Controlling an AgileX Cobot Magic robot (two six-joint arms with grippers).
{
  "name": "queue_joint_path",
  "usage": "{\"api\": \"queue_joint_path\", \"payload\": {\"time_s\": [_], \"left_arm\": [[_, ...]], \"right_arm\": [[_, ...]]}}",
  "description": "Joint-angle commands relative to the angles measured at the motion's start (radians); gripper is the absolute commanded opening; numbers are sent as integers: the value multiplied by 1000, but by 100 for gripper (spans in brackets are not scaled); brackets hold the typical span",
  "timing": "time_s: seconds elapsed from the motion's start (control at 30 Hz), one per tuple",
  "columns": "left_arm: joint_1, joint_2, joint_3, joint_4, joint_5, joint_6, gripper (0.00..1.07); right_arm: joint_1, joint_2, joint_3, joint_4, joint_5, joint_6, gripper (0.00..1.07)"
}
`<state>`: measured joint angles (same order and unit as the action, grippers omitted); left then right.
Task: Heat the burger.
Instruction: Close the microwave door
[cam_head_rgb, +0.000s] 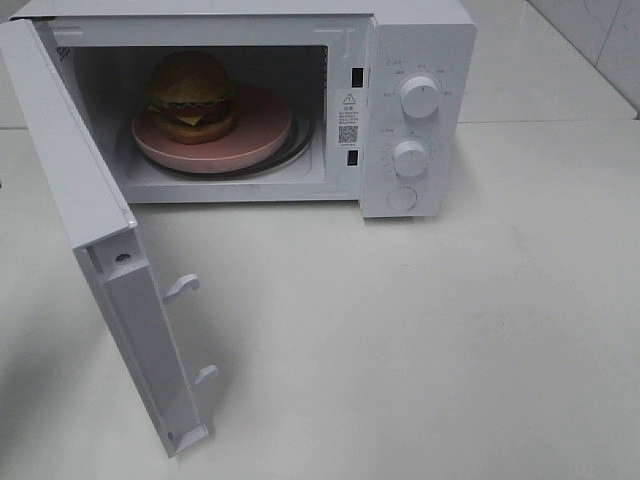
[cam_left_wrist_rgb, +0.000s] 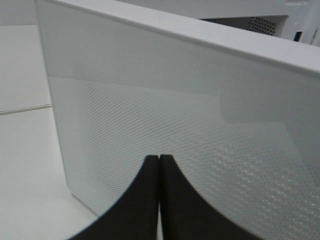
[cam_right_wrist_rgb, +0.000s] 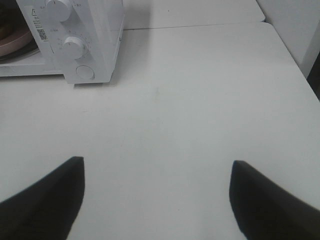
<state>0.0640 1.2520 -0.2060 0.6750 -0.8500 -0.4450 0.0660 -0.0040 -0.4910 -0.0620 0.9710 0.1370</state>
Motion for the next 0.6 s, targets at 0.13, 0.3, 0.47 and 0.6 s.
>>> {"api": "queue_joint_path", "payload": {"time_s": [0.13, 0.3, 0.47, 0.6], "left_arm": [[-10, 56, -41, 113, -68, -61, 0], [-100, 106, -76, 92, -59, -53, 0], [-187, 150, -83, -41, -58, 10, 0], [-244, 170, -87, -133, -63, 78, 0]], "right_arm": [[-5, -27, 2, 1, -8, -6, 76], [-5, -27, 2, 1, -8, -6, 76], [-5, -27, 2, 1, -8, -6, 76], [-5, -27, 2, 1, -8, -6, 76]]}}
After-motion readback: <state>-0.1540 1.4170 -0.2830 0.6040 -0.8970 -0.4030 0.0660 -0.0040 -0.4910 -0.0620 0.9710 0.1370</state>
